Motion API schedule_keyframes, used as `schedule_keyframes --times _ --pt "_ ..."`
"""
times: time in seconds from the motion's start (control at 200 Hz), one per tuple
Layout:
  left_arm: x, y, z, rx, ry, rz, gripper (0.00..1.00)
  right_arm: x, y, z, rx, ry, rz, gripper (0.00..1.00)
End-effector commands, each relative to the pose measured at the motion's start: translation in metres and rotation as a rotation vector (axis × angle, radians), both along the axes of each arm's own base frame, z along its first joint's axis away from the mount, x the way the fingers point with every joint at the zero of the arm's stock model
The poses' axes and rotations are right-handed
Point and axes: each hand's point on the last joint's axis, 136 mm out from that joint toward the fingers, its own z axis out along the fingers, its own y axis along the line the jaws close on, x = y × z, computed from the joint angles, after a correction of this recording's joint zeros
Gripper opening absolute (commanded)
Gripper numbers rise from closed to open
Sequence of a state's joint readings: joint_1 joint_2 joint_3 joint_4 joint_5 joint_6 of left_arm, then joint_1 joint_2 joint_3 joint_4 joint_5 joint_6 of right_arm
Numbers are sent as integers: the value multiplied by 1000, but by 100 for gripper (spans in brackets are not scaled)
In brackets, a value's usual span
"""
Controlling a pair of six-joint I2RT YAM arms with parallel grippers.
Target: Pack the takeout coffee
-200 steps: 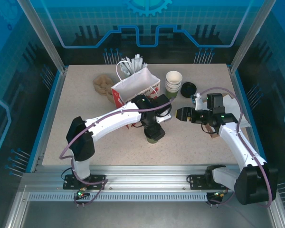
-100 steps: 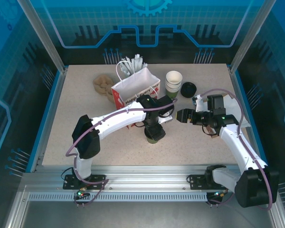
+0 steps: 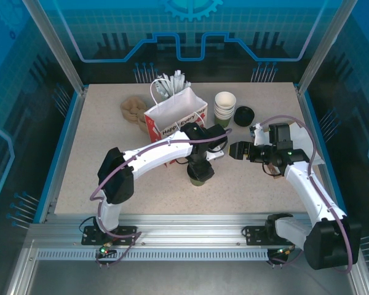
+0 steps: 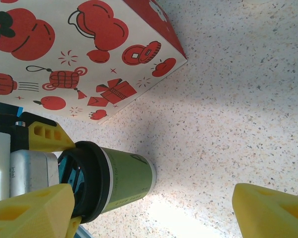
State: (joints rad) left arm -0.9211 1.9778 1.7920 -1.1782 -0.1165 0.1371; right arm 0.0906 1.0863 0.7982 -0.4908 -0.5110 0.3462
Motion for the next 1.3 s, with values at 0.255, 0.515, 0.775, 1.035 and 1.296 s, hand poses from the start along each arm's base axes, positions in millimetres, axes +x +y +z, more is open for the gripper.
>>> schedule_keyframes --times 0.255,0.515,0.775,1.035,1.296 --pt "-3 2 2 30 3 -16 73 -6 -3 -6 -6 15 2 84" --pt "-6 8 1 54 2 -22 66 -6 -3 -5 -3 15 2 84" --pt "-11 10 17 27 -1 -31 60 -6 -4 1 -8 5 -3 84" --pt "-47 8 76 -168 42 -96 53 -5 -17 20 -85 -53 -46 84" --pt "-61 7 164 -371 -51 -159 50 1 -28 51 -147 -120 -90 84"
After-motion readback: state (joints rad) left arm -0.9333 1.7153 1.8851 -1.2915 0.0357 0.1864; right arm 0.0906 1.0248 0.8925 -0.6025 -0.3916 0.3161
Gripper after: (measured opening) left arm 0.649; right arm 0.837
